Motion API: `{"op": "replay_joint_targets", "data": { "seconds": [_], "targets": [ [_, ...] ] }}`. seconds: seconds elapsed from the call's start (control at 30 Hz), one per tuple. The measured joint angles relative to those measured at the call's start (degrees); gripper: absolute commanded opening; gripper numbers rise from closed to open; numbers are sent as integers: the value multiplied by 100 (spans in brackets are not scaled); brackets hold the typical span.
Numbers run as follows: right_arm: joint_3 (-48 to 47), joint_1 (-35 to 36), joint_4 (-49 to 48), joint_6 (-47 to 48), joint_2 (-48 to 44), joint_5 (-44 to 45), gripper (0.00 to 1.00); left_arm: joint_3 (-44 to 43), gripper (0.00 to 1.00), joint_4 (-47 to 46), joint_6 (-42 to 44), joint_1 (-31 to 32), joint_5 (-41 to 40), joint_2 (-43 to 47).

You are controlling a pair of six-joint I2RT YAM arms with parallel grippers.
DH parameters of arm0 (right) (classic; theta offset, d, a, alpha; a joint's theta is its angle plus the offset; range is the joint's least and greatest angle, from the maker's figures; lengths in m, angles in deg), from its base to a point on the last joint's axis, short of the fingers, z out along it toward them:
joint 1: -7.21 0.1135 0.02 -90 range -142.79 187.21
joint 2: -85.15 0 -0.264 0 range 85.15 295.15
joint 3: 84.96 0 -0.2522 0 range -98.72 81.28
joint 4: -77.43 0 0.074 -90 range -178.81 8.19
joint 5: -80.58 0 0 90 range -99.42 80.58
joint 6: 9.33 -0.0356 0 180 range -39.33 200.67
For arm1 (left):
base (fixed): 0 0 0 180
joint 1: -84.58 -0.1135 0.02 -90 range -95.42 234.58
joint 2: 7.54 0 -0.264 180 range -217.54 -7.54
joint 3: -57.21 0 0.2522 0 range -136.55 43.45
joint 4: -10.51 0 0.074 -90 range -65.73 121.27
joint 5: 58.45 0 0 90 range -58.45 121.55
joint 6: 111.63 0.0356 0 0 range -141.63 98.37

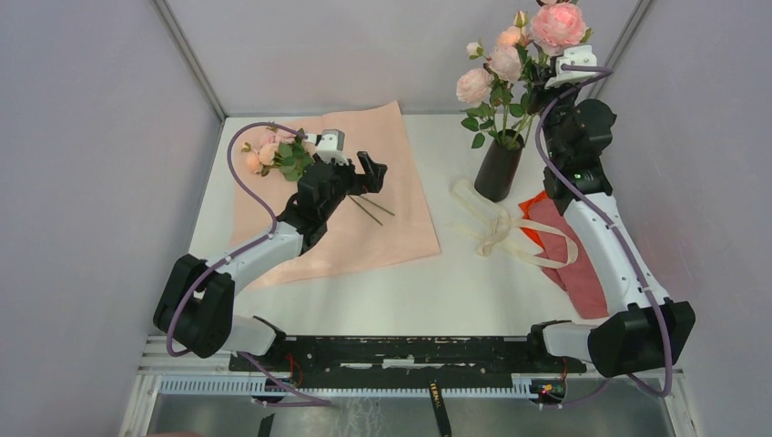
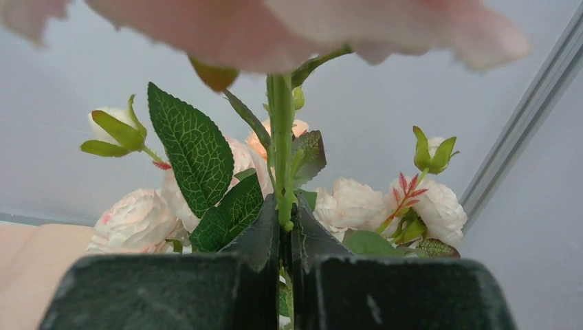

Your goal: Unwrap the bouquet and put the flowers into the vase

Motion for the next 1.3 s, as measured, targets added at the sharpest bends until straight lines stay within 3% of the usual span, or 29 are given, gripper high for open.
{"op": "replay_joint_targets", "data": {
  "seconds": [0.53, 0.93, 1.3],
  "targets": [
    [-184, -136, -343, -409, -81, -562, 0, -13, 100, 2, 2, 0, -55, -133],
    [1384, -391, -898, -942, 68, -675, 0, -7, 100, 0, 4, 0, -125, -133],
    [1829, -442, -1473, -1228, 498, -756, 0, 81, 100, -2, -2, 0, -66, -131]
  ]
}}
